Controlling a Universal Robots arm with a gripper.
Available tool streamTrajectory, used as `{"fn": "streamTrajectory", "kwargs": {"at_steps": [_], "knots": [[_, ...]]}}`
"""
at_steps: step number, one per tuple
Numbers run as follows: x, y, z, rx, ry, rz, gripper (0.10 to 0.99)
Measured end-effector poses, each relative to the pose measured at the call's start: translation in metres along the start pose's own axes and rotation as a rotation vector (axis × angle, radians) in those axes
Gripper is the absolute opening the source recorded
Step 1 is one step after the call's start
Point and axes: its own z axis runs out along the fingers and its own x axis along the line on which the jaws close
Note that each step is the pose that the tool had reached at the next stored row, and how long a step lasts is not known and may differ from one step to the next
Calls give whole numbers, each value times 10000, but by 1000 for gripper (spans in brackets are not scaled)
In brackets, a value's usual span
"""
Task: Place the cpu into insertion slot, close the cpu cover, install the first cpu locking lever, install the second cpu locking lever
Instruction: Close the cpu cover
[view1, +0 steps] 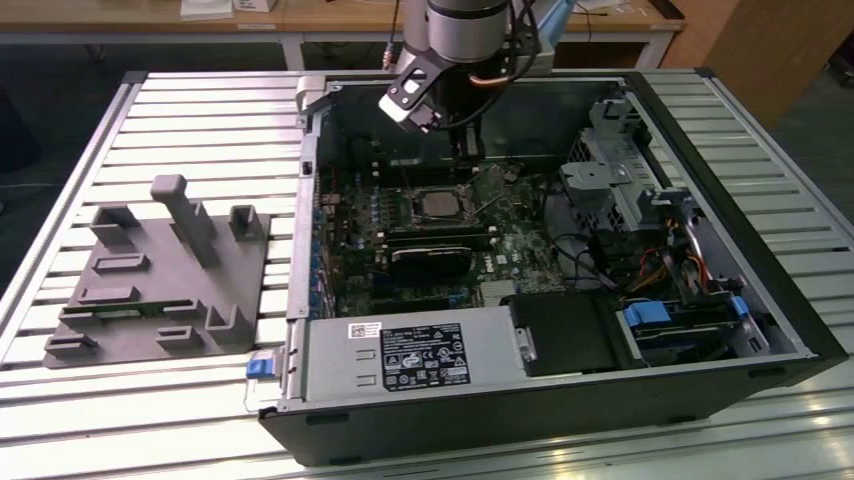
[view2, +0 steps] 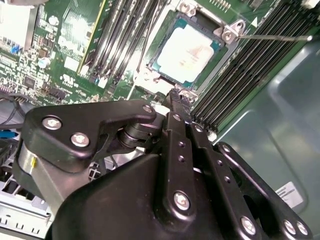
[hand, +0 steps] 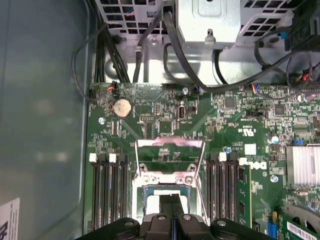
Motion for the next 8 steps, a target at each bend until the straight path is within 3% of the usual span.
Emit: {"fn": "streamTrajectory", "kwargs": {"at_steps": [8], "knots": [[6, 100, 9, 0, 0, 0, 106]]}}
